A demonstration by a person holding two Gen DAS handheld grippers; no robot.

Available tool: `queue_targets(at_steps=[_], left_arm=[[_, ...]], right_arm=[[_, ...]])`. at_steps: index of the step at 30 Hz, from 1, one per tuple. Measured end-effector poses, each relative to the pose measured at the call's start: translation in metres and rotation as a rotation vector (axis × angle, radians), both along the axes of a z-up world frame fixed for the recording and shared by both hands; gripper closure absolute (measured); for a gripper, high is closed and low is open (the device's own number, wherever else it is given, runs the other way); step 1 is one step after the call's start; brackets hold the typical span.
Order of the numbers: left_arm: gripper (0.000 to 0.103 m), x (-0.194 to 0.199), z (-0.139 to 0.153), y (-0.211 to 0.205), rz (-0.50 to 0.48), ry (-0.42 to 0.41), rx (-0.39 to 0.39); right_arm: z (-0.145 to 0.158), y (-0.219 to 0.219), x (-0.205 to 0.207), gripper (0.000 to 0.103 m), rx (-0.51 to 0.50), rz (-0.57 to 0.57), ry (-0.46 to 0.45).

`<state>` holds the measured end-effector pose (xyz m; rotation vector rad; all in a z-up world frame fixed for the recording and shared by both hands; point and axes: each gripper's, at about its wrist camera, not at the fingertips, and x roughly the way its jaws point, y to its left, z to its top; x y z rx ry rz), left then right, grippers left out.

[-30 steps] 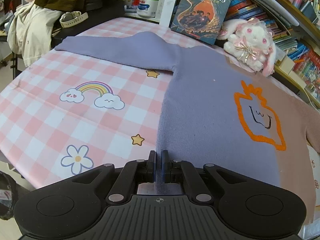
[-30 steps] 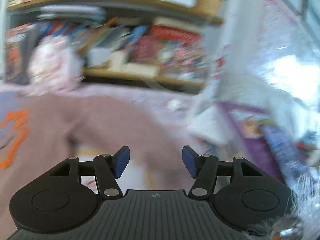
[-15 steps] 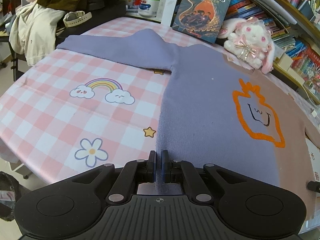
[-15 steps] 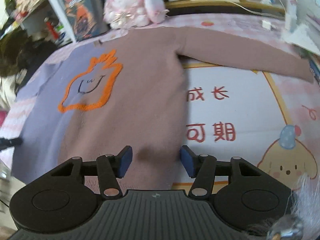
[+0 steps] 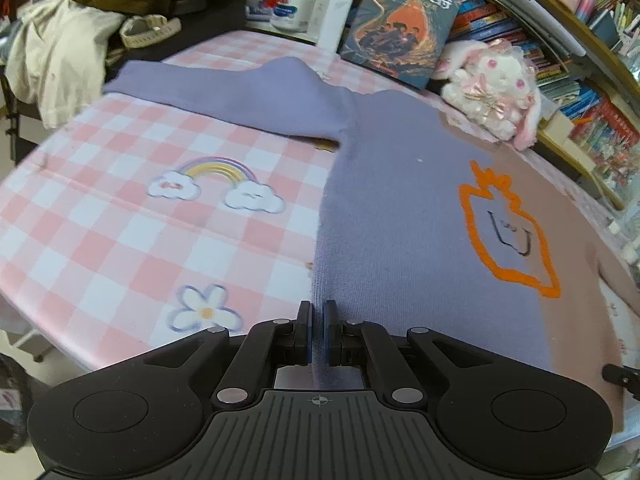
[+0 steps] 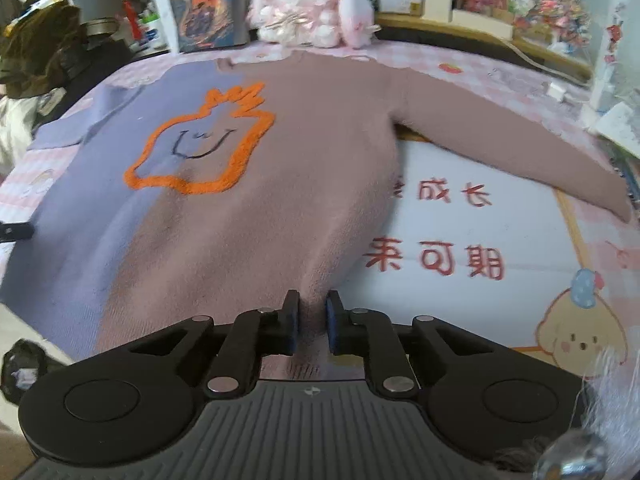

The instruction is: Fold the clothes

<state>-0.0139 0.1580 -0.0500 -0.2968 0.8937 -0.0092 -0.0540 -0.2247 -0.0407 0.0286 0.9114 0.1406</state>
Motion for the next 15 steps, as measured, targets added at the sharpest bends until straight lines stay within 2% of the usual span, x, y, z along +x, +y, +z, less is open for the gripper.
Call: queue_targets(at_steps=[4,9,15], left_arm=[[0.099,0.005,0.001,-0.019,-0.064,-0.011,-0.004],[0.099,0.009,0.001,-0.005,-0.082,-0.001,-0.037],[0.099,0.010,0.001,0.006,-0.085,0.012,-0.029]], right_arm=[[-0.002,-0.010,0.003,0.091,-0.048,-0.089,-0.007],[0.000,-0.007,0.001,0.091,-0.062,-0.109,0.003],[-0.002,0.008,0.002,0.091,-0.056,-0.123,-0.004]])
